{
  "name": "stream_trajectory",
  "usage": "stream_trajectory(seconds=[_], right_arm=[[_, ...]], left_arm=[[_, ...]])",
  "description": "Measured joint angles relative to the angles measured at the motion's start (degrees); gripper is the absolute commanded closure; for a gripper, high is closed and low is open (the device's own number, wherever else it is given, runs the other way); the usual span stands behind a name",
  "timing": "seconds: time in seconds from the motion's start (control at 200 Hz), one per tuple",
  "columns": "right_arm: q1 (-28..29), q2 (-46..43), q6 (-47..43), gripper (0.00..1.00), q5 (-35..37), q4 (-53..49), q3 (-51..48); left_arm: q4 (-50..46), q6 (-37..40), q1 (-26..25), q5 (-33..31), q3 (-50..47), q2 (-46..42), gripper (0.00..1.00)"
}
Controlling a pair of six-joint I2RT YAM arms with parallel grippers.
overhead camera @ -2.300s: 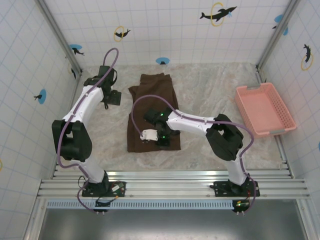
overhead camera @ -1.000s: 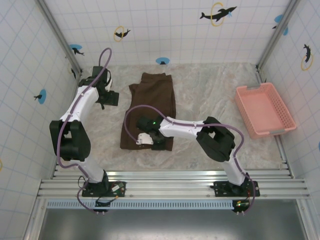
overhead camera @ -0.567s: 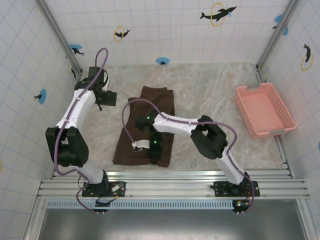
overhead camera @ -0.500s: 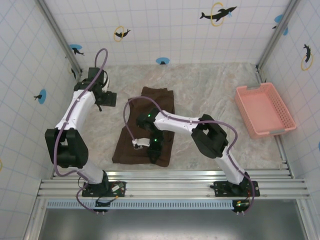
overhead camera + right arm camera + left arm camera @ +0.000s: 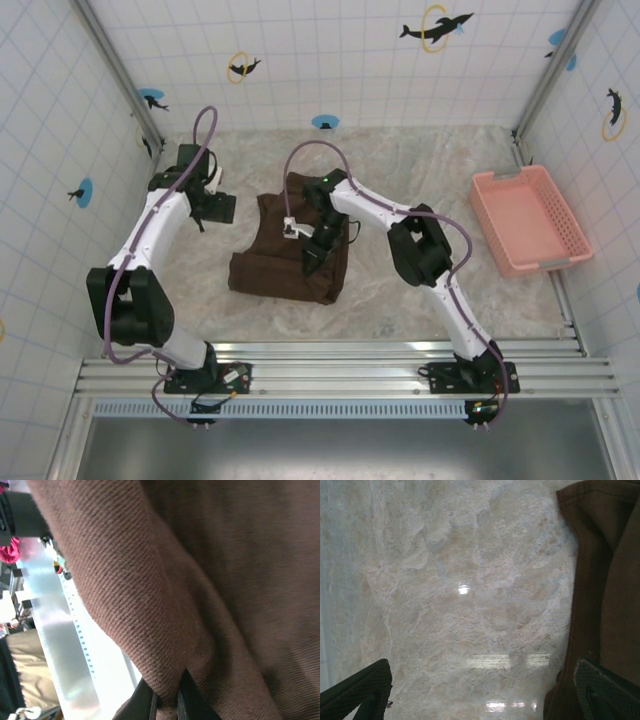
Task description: Roll up the long pants
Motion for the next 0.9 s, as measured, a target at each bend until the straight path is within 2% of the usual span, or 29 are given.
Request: stream_trajectory(seconds=[0.07,0.19,0.38,0.455,0.711,0.901], right_arm=[[-0.6,2.4,0.1,0.93,-0.3,-0.2,0.9],[-0.9,5.5,0.2,0.93,-0.8,-0.7,2.2],[-0.9,7.4,0.7,0.93,-1.6,-1.7,5.5],[-1.0,7.4,0.9,0.93,-1.6,-1.6,6.0],[-1.7,7.4,1.8,0.92,-1.6,-1.5,6.1],[-1.9,7.4,2.9,0.9,-1.2,-1.5,6.2]], left_arm=[[-0.6,1.3,-1.9,0.0,0.0,-0.1,0.18],[-1.8,2.6,-5.3,0.9,-1.2,-1.9,0.27],[-3.3,1.3,-7.8,5.8,-7.5,-7.9,0.74],[-3.4,-0.4,-7.8,8.3,-11.3,-9.8,0.86],[-2.8,-2.4,-9.2,16.3,-17.7,-10.5,0.82],[1.7,-2.8,-9.6,18.9,-20.2,-4.6,0.83]])
